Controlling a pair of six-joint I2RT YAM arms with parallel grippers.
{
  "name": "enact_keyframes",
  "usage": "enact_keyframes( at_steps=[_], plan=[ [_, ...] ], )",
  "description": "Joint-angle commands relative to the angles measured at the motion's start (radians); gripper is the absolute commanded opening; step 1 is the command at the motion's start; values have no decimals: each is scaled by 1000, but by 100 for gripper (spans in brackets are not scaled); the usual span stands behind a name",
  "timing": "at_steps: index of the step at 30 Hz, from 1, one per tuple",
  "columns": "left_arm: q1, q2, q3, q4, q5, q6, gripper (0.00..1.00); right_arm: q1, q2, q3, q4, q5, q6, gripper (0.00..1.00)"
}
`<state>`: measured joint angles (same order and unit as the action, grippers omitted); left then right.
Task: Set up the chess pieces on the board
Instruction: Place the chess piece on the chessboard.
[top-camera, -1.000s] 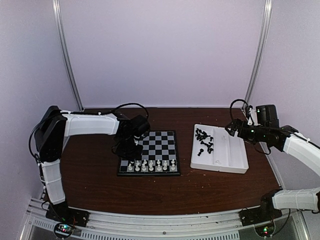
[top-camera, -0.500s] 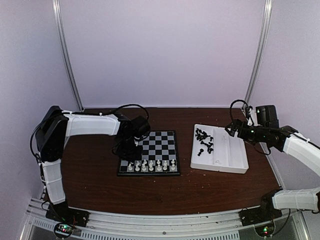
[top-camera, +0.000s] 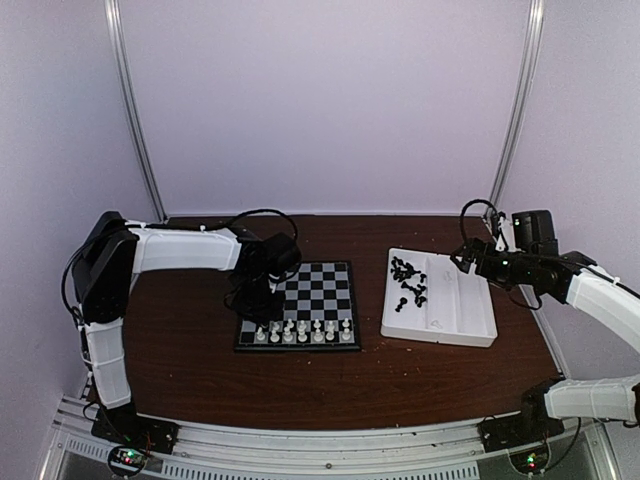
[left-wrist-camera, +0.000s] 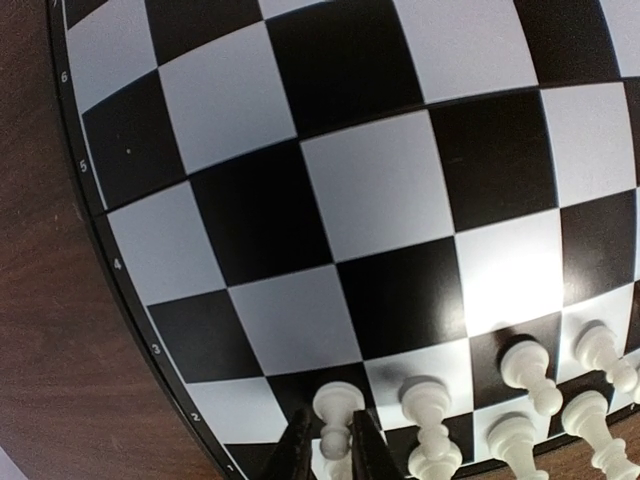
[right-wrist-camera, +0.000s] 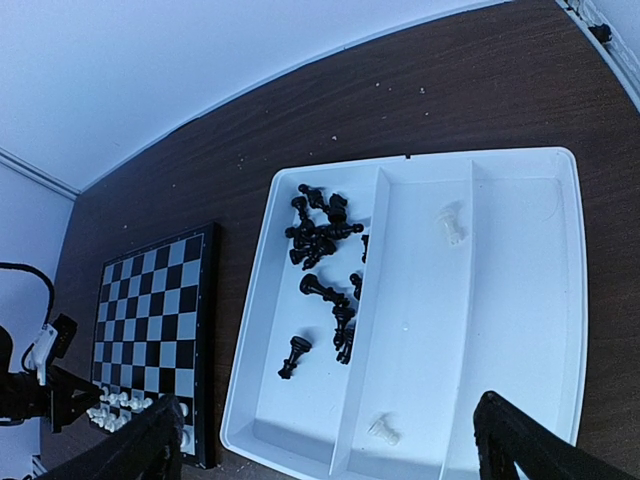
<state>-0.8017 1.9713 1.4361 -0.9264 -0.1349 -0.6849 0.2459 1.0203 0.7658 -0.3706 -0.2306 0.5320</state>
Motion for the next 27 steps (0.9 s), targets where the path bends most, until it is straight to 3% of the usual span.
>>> enact_keyframes(
  at_steps=[1, 5, 17, 22, 27],
  plan=[
    [7, 11, 29, -17, -16, 5, 13, -7, -3, -5, 14, -10, 18, 100],
    [7, 10, 28, -18, -16, 4, 7, -8, 0, -5, 16, -13, 22, 100],
    [7, -1, 13, -20, 8, 5, 6, -11, 2, -6, 24, -30, 34, 100],
    [7, -1, 10, -17, 8, 6, 7, -13, 5, -5, 26, -32, 37, 100],
    [7, 1, 14, -19, 7, 15, 16, -15, 6, -6, 25, -35, 39, 100]
  ],
)
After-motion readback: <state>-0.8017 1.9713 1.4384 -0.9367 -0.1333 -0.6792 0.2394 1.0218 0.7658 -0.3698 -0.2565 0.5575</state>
